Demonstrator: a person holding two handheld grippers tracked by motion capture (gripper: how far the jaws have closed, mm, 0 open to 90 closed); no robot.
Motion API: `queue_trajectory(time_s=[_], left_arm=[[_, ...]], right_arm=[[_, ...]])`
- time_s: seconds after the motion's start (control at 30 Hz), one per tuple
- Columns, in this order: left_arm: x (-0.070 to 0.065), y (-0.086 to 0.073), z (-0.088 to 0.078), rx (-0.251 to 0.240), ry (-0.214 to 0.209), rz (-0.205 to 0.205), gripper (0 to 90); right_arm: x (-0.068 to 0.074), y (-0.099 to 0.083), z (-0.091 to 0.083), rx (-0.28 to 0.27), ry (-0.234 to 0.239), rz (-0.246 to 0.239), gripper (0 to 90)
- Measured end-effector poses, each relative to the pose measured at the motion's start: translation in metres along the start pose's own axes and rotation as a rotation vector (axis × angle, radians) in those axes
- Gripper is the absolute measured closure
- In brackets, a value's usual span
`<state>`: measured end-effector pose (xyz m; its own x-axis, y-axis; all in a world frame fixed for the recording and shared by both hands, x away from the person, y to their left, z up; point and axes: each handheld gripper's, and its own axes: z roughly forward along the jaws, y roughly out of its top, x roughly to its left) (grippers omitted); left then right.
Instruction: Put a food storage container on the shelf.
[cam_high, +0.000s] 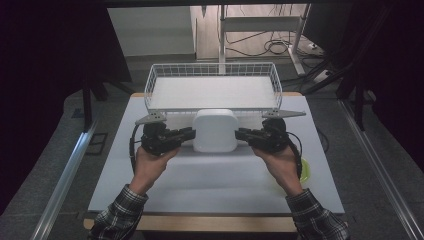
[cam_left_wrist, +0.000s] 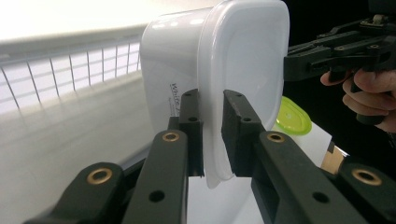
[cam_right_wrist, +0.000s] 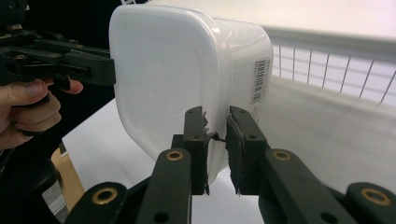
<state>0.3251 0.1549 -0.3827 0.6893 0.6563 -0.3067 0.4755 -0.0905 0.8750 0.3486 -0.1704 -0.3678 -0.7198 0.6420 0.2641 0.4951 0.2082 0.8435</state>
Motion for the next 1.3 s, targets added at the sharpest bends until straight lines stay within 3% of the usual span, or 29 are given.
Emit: queue_trajectory(time_s=[0.37,0.77,1.07,1.3], left_arm=[[0.002,0.042,-0.011,-0.037,0.014,0.018,79.4],[0.014,0.071,-0.013,-0.062,0.023,0.014,79.5],[0.029,0.090,0.003,-0.043,0.035,-0.008,79.3],[0.040,0.093,0.016,-0.029,0.035,-0.040,78.4]], right_arm=[[-0.001,0.040,-0.003,-0.049,0.004,-0.010,78.6],[-0.004,0.078,0.003,-0.068,-0.022,-0.024,78.2],[-0.017,0.096,0.012,-0.058,-0.055,-0.007,77.7],[-0.028,0.103,0.019,-0.046,-0.076,0.006,77.4]])
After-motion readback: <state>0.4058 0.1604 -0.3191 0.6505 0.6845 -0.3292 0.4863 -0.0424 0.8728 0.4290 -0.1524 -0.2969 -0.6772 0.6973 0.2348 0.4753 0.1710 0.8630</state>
